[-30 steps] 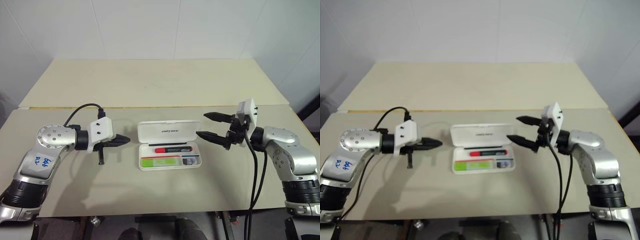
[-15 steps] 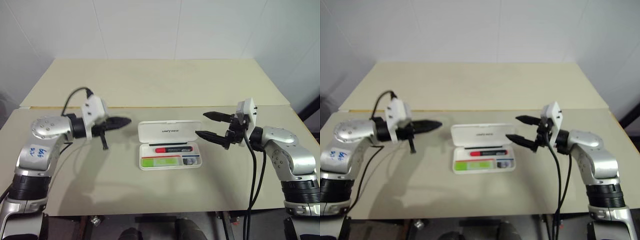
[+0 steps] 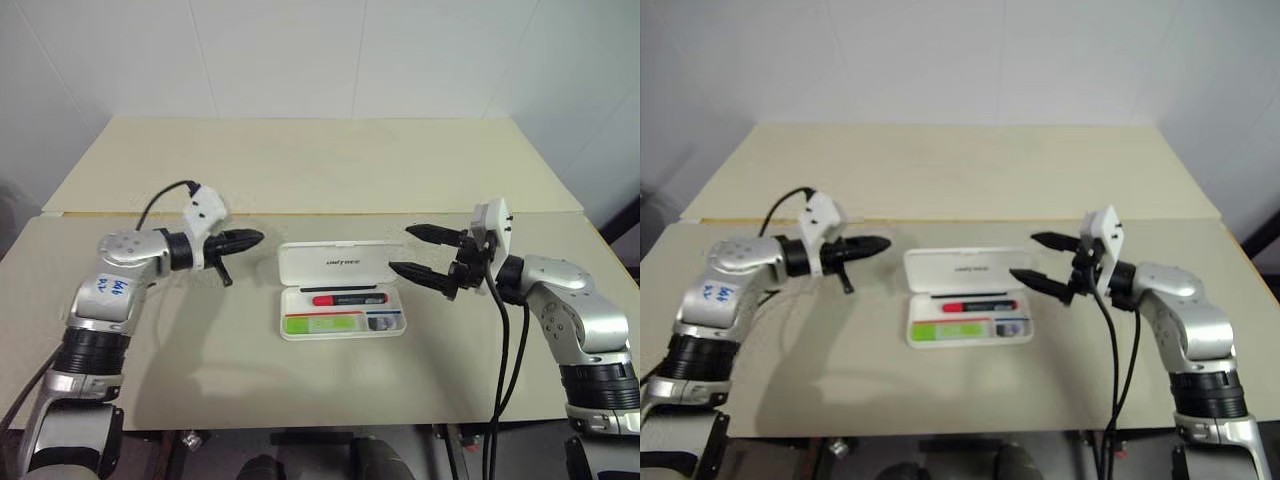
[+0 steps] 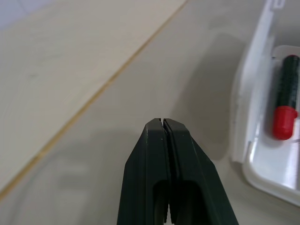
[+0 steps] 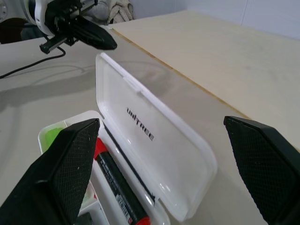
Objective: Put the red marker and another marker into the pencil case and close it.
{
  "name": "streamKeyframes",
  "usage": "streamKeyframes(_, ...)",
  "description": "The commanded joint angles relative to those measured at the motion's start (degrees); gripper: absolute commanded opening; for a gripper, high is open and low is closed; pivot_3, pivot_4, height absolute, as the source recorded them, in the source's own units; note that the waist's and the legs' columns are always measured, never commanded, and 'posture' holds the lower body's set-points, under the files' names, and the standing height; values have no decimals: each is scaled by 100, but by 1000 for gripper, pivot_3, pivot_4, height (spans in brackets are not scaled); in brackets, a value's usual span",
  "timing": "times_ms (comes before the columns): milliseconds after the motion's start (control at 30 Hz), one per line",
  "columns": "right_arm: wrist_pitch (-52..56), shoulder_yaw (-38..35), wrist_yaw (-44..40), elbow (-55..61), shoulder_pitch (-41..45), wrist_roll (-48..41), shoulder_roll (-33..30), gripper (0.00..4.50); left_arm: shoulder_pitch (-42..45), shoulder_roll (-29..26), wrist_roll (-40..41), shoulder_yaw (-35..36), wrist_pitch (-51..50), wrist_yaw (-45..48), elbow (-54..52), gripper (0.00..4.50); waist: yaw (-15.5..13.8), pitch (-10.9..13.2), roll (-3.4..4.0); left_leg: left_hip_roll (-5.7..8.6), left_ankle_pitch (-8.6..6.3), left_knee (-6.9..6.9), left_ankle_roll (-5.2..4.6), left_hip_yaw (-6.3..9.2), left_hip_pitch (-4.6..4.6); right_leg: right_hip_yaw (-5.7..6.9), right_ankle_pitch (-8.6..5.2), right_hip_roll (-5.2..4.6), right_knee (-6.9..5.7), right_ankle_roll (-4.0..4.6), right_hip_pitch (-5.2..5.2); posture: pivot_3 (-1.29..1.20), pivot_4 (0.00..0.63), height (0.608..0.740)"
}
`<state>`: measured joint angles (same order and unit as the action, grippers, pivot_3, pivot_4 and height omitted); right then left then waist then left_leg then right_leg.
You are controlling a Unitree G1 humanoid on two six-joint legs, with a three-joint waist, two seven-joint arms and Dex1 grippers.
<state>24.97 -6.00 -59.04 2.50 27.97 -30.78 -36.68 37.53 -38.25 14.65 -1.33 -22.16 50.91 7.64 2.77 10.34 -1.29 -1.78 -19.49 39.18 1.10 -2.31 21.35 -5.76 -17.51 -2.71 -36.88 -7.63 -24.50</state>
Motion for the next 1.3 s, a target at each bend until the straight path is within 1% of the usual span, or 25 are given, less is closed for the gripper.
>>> streamKeyframes(33,-35,-207,78,322,-29,-130,-39,4500,233,96,5,20,263,98,-18,46,-3,0,-1,0,0,0,0,0,0,0,0,1,0,0,0,0,150,740)
streamKeyframes(133,-10,-232,157,427,-107,-146,-25,4500,280,294,101,-26,461,274,-52,46,-19,0,-1,0,0,0,0,0,0,0,0,2,-2,0,0,0,150,740)
streamKeyframes(233,14,-252,184,460,-128,-161,-37,4500,216,325,217,-4,538,541,-191,46,-17,0,-1,0,2,0,3,0,-1,0,0,3,-2,0,0,0,150,740)
streamKeyframes(467,9,-339,135,430,-147,-174,-126,4500,12,136,223,-67,689,1132,-527,46,-23,0,-1,0,1,0,3,0,-1,-1,0,4,-2,0,0,0,150,740)
streamKeyframes(667,159,-462,-57,398,-135,-340,-432,4500,-111,-17,81,-343,766,1539,-851,46,-87,0,-1,0,-1,1,-1,0,-1,-1,0,3,-1,0,0,0,150,740)
streamKeyframes(833,283,-449,-202,390,-95,-418,-665,4500,-57,83,-283,-797,749,1429,-965,46,-120,1,-1,2,-3,1,-5,0,-1,-1,0,4,5,0,2,0,150,740)
streamKeyframes(1000,322,-451,-51,486,-50,-433,-573,4500,-28,155,-599,-1129,581,1265,-931,46,-114,1,-1,2,-2,2,-5,-1,-2,-3,0,6,6,0,1,0,150,740)
streamKeyframes(1133,326,-440,146,670,-175,-473,-423,4500,-123,178,-941,-1472,468,1168,-968,46,-105,1,-1,1,-2,2,-5,-2,-5,-6,0,8,5,0,1,0,150,740)
streamKeyframes(1300,356,-438,330,862,-302,-498,-273,4500,-192,190,-1095,-1700,124,1126,-1175,46,-116,0,-1,1,-2,3,-5,-2,-4,-8,0,6,3,0,2,0,150,740)
